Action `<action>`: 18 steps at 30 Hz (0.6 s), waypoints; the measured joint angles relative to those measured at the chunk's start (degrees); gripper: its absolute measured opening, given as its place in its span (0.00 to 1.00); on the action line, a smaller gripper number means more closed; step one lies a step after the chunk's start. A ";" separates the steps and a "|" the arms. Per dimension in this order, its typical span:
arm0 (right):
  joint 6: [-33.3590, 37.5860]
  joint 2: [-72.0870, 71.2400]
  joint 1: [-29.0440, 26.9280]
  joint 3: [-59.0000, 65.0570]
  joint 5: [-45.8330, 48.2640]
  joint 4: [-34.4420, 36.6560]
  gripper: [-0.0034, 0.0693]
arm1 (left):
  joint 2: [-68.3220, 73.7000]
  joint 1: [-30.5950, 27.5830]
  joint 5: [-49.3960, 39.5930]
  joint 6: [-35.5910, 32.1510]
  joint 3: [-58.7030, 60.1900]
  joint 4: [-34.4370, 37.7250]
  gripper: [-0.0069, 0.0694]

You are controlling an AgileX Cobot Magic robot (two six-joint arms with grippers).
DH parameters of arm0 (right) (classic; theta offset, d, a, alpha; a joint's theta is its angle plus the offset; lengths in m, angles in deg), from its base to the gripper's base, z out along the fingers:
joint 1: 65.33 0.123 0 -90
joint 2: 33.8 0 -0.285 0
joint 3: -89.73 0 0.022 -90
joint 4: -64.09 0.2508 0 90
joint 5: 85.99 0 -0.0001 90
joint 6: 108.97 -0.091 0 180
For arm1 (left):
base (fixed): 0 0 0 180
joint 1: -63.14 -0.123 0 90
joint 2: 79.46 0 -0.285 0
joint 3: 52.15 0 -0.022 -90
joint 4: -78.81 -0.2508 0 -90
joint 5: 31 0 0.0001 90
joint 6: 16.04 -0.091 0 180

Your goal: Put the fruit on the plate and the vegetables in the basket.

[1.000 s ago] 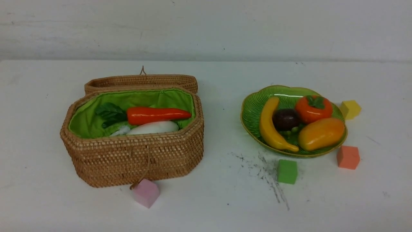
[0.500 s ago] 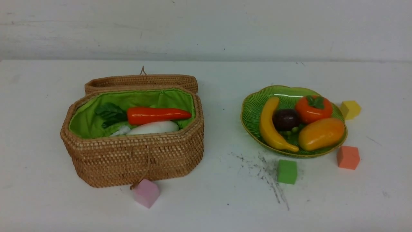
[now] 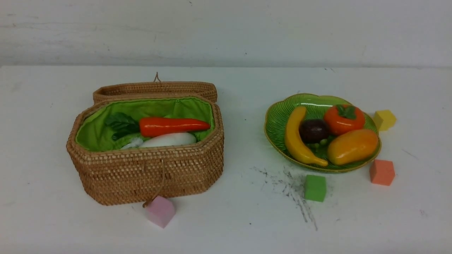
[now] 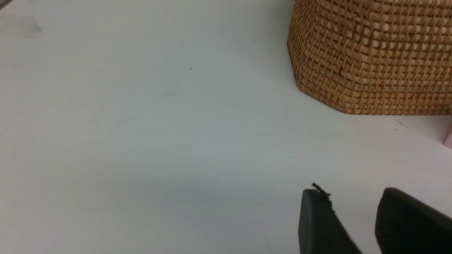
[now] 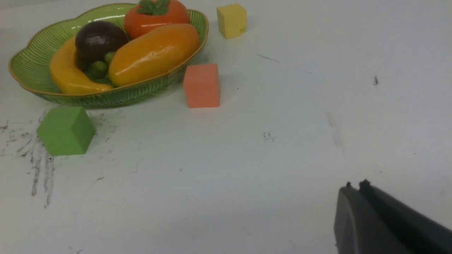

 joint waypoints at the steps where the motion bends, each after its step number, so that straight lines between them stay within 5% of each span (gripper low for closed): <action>1: 0.00 0.00 0.00 0.00 0.00 0.00 0.07 | 0.00 0.00 0.00 0.00 0.00 0.00 0.40; 18: -0.05 0.00 0.00 0.00 -0.02 0.00 0.09 | 0.00 0.00 0.00 0.00 0.00 0.00 0.40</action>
